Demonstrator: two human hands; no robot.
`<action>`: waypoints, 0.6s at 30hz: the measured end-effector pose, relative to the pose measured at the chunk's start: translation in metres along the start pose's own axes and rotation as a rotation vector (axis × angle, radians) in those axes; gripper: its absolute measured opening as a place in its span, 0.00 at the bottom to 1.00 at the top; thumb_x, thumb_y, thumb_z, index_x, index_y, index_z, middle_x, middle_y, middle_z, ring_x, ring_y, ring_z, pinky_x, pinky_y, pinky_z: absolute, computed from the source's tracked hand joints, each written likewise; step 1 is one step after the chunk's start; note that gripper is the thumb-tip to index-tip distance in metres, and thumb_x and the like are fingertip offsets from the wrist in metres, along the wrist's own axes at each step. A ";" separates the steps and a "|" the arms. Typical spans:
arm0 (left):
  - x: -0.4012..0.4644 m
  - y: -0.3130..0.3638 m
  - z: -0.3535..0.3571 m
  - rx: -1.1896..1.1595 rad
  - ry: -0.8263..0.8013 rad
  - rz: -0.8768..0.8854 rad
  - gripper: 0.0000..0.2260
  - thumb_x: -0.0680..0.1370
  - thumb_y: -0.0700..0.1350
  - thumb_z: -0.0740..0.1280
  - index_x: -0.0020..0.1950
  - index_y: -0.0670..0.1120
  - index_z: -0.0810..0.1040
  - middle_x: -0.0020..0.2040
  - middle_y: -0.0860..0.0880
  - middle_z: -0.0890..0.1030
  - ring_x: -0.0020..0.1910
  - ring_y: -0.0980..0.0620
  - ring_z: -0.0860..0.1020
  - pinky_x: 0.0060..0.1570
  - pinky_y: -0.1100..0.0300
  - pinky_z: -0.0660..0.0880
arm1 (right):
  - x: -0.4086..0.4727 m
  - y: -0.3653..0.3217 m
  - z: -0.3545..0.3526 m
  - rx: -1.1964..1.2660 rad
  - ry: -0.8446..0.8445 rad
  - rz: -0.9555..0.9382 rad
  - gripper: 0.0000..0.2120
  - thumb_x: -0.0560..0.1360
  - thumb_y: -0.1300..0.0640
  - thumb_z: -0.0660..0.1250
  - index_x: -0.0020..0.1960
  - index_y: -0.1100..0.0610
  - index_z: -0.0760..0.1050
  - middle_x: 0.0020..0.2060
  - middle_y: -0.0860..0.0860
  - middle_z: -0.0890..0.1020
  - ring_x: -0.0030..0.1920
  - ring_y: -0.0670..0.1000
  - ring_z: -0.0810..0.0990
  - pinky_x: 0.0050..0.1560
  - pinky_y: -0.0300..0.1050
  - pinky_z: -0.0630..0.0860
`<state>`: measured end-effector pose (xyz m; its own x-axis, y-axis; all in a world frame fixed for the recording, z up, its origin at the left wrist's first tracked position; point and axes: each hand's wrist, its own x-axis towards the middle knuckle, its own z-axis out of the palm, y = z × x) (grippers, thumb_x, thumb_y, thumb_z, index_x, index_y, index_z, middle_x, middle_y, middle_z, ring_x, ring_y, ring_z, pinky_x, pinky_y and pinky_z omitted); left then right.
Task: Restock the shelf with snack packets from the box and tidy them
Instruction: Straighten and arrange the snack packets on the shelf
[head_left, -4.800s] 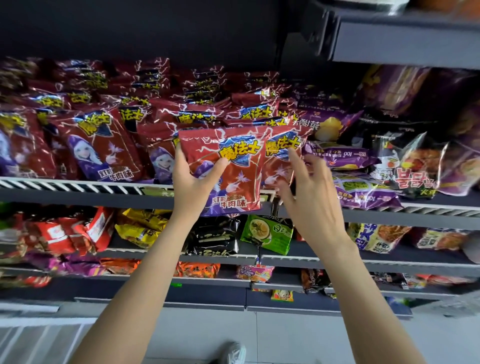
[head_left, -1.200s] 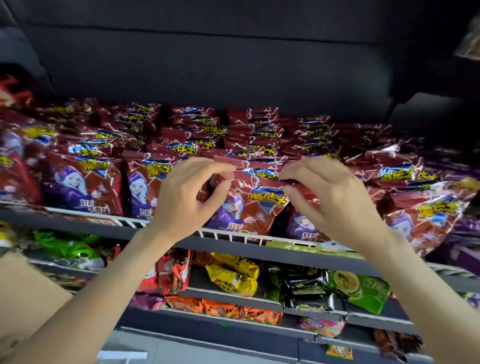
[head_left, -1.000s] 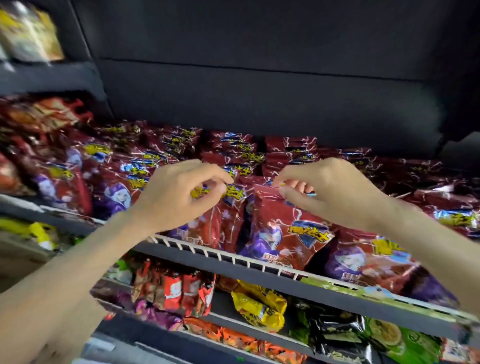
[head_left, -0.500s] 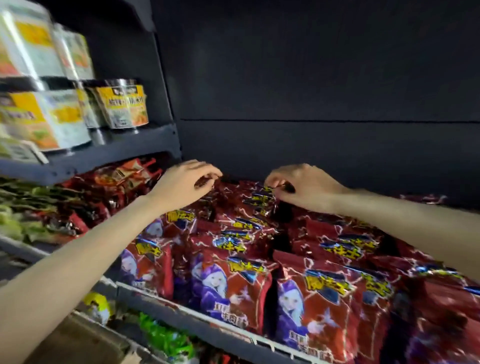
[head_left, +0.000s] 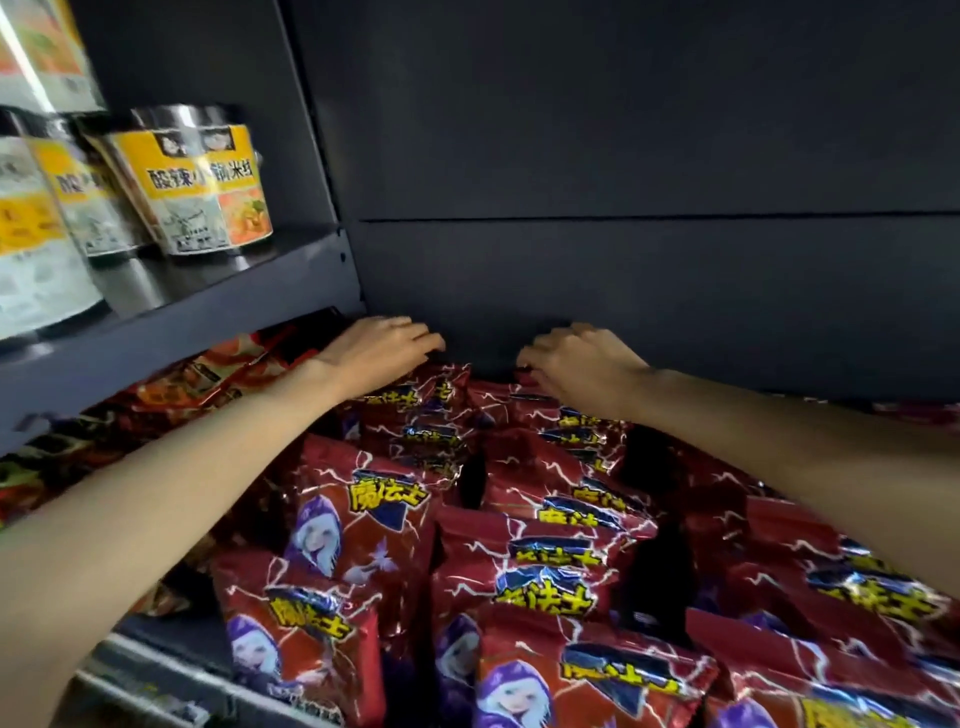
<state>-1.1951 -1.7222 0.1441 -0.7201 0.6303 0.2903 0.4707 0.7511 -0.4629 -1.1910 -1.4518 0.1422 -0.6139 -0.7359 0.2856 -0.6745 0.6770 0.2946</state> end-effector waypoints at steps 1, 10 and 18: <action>0.001 -0.001 0.002 -0.012 -0.034 0.000 0.12 0.76 0.43 0.68 0.59 0.43 0.78 0.49 0.45 0.82 0.48 0.44 0.81 0.42 0.52 0.79 | 0.001 -0.001 0.001 -0.041 -0.002 -0.002 0.15 0.82 0.56 0.55 0.66 0.54 0.69 0.57 0.51 0.78 0.57 0.53 0.77 0.54 0.47 0.74; 0.000 -0.011 0.017 -0.374 -0.212 -0.116 0.11 0.79 0.49 0.64 0.59 0.48 0.79 0.54 0.51 0.79 0.51 0.52 0.78 0.51 0.58 0.73 | -0.001 0.002 0.011 0.007 -0.117 0.152 0.09 0.78 0.63 0.58 0.54 0.56 0.75 0.47 0.51 0.78 0.46 0.52 0.79 0.38 0.44 0.70; 0.002 -0.011 0.020 -0.249 0.164 -0.011 0.07 0.76 0.47 0.69 0.50 0.45 0.81 0.47 0.49 0.82 0.44 0.48 0.81 0.38 0.53 0.79 | 0.024 -0.018 0.005 -0.053 -0.040 0.231 0.09 0.79 0.63 0.58 0.58 0.57 0.69 0.41 0.53 0.79 0.41 0.58 0.80 0.34 0.46 0.66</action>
<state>-1.2122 -1.7330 0.1329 -0.6436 0.6300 0.4347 0.5883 0.7704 -0.2456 -1.1959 -1.4813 0.1389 -0.7657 -0.5606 0.3153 -0.4925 0.8263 0.2733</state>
